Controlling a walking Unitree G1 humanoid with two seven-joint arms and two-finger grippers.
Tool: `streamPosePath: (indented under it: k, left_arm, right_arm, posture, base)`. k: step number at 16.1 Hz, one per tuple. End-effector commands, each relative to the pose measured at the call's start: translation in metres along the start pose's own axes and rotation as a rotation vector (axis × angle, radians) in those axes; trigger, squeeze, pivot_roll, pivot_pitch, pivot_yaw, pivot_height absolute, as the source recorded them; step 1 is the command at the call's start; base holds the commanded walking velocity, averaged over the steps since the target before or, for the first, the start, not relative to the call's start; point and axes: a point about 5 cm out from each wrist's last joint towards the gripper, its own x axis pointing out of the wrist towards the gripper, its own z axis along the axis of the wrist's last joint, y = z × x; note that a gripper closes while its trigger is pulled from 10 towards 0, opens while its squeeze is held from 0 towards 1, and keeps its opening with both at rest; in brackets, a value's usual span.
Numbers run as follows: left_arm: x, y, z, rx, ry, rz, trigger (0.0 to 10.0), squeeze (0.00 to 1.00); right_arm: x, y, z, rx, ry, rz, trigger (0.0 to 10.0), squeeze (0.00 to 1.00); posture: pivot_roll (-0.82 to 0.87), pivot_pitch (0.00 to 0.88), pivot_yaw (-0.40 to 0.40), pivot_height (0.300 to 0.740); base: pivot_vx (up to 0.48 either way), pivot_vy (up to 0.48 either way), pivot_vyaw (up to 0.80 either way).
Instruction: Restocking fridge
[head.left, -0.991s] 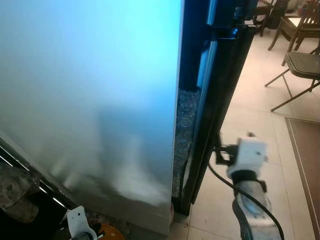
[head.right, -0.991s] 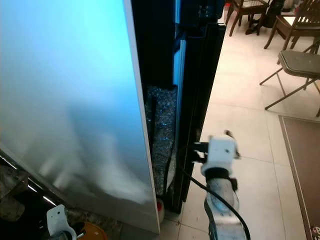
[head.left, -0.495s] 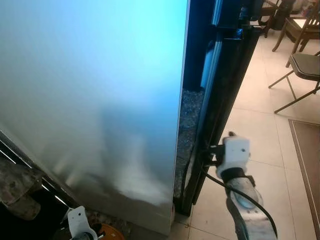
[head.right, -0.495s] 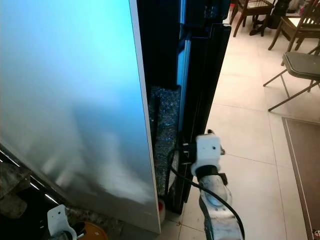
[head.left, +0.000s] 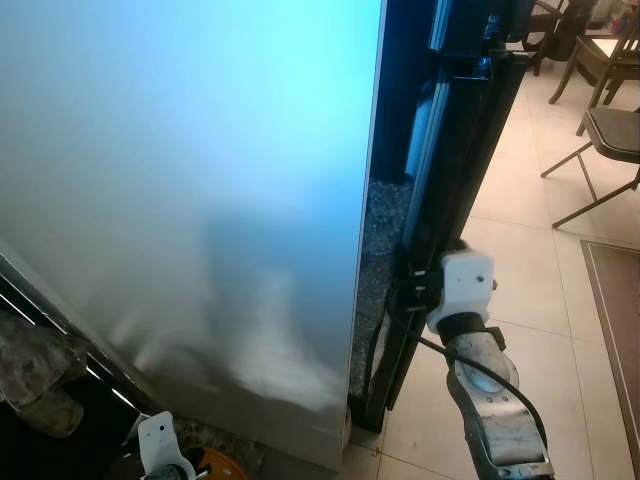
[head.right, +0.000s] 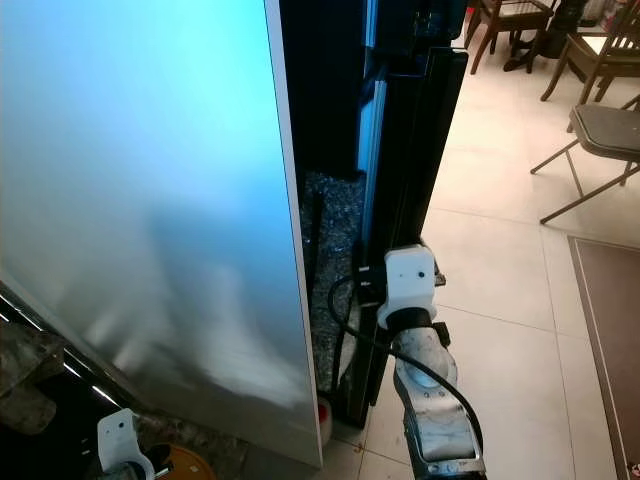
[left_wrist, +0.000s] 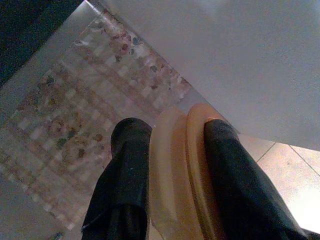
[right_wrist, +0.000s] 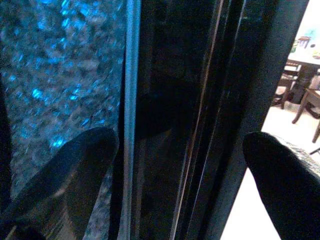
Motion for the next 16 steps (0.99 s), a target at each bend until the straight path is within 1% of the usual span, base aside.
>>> streamPosePath:
  k: [1,2,4,5,8,10,12,13,14,15,16]
  left_arm:
    - [0.000,0.001,-0.004,0.006,0.019,0.001,10.0,0.00]
    - [0.000,0.001,-0.004,0.006,0.019,0.001,10.0,0.00]
    - [0.000,0.001,-0.005,0.007,0.021,0.000,10.0,0.00]
    - [0.000,0.001,-0.005,0.007,0.022,-0.002,10.0,0.00]
    - [-0.001,0.001,-0.007,0.007,0.027,-0.004,10.0,0.00]
    - [-0.001,0.001,-0.008,0.008,0.030,-0.004,10.0,0.00]
    - [-0.001,0.001,-0.010,0.008,0.034,-0.004,10.0,0.00]
    - [-0.001,0.002,-0.011,0.008,0.037,-0.003,10.0,0.00]
    - [-0.001,0.002,-0.012,0.008,0.038,-0.003,10.0,0.00]
    - [-0.002,0.002,-0.012,0.009,0.039,-0.003,10.0,0.00]
    - [-0.002,0.003,-0.012,0.011,0.040,-0.002,10.0,0.00]
  right_arm:
    - [0.002,-0.001,0.003,-0.007,-0.016,-0.022,10.0,0.00]
    - [0.002,-0.003,0.003,-0.009,-0.018,-0.037,10.0,0.00]
    - [0.001,-0.012,0.002,-0.025,-0.019,-0.110,10.0,0.00]
    - [0.000,-0.022,0.002,-0.021,-0.025,-0.174,10.0,0.00]
    - [-0.004,-0.039,0.000,-0.027,-0.017,-0.270,10.0,0.00]
    - [-0.010,-0.050,-0.002,-0.049,-0.006,-0.325,10.0,0.00]
    - [-0.022,-0.063,-0.009,-0.075,0.023,-0.411,10.0,0.00]
    - [-0.035,-0.077,-0.015,-0.066,0.062,-0.503,10.0,0.00]
    - [-0.041,-0.082,-0.018,-0.056,0.081,-0.537,10.0,0.00]
    - [-0.051,-0.089,-0.026,-0.037,0.117,-0.572,10.0,0.00]
    - [-0.068,-0.100,-0.040,-0.011,0.184,-0.637,10.0,0.00]
  posture:
    - [-0.16,0.000,0.055,0.740]
    - [-0.16,0.000,0.055,0.740]
    - [-0.16,0.000,0.055,0.740]
    - [-0.16,0.000,0.054,0.740]
    - [-0.16,0.000,0.054,0.740]
    - [-0.16,0.000,0.055,0.740]
    - [-0.16,0.000,0.054,0.740]
    - [-0.16,0.000,0.052,0.740]
    - [-0.16,0.000,0.052,0.740]
    - [-0.17,0.000,0.052,0.740]
    - [-0.17,0.000,0.052,0.740]
  base:
    - [0.000,0.000,0.00]
    - [0.000,0.000,0.00]
    - [0.000,0.000,0.00]
    - [0.000,0.000,0.00]
    - [0.000,0.000,0.00]
    - [0.000,0.000,0.00]
    - [0.000,0.000,0.00]
    - [0.000,0.000,0.00]
    - [0.000,0.000,0.00]
    - [0.000,0.000,0.00]
    - [0.000,0.000,0.00]
